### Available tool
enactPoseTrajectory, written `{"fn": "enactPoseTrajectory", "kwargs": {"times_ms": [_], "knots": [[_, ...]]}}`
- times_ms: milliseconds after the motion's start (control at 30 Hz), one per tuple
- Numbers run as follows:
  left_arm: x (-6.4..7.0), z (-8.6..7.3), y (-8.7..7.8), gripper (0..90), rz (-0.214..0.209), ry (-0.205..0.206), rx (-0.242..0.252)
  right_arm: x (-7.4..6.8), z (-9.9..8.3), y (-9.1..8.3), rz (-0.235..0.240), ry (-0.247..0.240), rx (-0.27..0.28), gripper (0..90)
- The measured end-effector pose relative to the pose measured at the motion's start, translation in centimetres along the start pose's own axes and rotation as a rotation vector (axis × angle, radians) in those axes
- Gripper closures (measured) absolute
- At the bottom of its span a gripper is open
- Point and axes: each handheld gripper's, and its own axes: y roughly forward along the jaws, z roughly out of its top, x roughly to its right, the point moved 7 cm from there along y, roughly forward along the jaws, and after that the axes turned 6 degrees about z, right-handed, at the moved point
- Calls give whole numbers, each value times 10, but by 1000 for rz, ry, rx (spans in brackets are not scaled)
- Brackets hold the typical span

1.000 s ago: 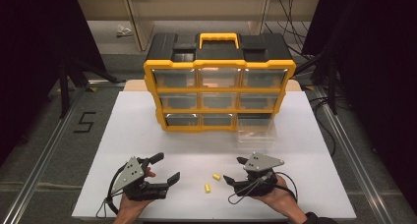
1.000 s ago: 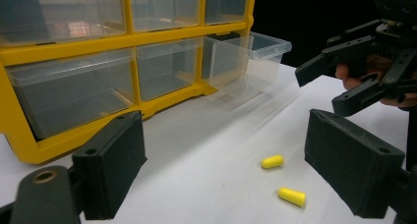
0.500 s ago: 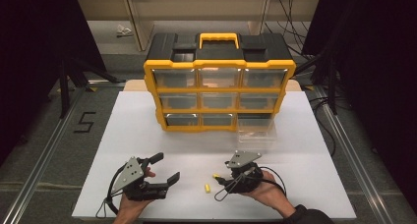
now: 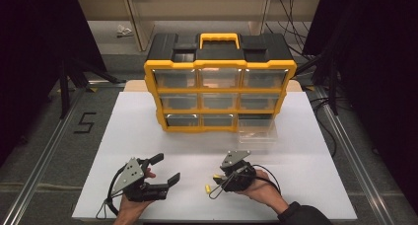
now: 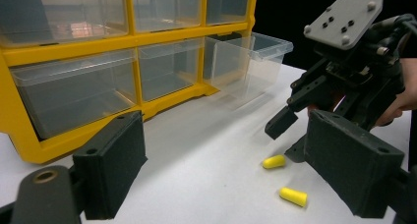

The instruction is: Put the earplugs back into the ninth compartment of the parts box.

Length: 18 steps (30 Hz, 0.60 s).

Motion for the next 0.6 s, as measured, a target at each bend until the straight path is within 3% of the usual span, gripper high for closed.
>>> {"fn": "enactPoseTrajectory", "kwargs": {"times_ms": [600], "knots": [[0,0,0,154,0,-1,-2,2,-4,18,15,-25,-61,750]]}}
